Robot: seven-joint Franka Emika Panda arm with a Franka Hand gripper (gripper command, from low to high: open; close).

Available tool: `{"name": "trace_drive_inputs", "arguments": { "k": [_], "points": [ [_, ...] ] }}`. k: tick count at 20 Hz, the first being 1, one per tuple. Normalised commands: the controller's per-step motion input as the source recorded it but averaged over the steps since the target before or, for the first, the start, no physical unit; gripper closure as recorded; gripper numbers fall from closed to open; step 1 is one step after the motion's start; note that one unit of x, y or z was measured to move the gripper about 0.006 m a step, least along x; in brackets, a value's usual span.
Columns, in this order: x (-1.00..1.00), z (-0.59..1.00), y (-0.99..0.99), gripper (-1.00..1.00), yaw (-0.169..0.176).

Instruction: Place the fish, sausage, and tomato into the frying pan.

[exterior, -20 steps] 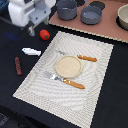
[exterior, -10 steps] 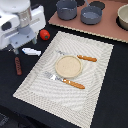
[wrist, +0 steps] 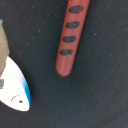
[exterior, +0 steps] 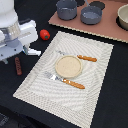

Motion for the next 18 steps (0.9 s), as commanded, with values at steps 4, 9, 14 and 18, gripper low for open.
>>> {"name": "trace_drive_inputs", "arguments": {
  "k": [4,9,14,18],
  "points": [
    [-0.16,-0.40,-0.16,-1.00,-0.046],
    [-0.09,-0.37,-0.08,-1.00,-0.039],
    [0.00,-0.32,0.00,1.00,-0.036],
    [0.00,-0.32,0.00,1.00,-0.033]
  ]
}}
